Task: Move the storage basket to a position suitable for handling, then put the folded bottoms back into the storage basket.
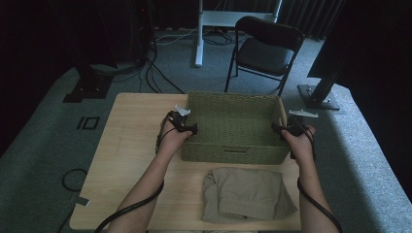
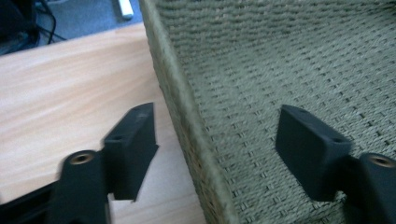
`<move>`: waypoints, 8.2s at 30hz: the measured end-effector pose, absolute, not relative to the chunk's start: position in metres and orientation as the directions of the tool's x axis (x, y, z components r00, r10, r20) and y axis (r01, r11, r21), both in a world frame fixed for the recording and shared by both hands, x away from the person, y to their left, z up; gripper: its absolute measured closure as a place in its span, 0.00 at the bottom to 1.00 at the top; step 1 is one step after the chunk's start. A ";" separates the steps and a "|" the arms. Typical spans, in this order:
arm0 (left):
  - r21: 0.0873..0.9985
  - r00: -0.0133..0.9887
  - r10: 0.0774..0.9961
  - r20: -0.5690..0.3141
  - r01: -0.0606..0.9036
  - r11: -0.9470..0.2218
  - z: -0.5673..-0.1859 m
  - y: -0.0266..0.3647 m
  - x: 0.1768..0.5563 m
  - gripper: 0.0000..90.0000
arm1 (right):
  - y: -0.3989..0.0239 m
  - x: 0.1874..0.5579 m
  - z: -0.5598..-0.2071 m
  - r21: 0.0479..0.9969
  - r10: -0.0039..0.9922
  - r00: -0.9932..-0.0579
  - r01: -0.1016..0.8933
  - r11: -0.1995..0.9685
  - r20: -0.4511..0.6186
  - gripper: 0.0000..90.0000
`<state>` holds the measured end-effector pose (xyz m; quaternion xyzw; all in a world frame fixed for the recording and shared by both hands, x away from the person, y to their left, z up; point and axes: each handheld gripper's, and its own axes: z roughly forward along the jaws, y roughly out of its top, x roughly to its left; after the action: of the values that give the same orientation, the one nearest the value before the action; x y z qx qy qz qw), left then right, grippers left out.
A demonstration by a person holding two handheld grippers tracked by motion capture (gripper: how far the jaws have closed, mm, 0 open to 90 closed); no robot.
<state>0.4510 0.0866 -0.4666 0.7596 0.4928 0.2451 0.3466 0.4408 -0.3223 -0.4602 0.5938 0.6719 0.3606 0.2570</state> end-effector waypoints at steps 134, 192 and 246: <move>0.747 0.746 0.660 -0.088 0.488 -0.452 -0.551 0.014 0.294 0.73 | -0.284 0.270 -0.544 0.702 0.897 -0.437 0.658 0.272 0.062 0.81; 0.894 0.775 0.632 -0.014 0.293 -0.340 -0.392 0.048 0.333 0.92 | -0.271 0.299 -0.373 0.898 0.868 -0.493 0.407 0.167 0.062 0.90; 0.894 0.633 0.773 -0.031 0.363 -0.262 -0.418 0.033 0.490 0.92 | -0.268 0.462 -0.408 0.858 0.904 -0.383 0.512 0.035 0.192 0.90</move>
<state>0.4900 0.0327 -0.4182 0.7651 0.3713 0.2131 0.4809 0.4620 -0.2682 -0.4083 0.5145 0.6881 0.4667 0.2096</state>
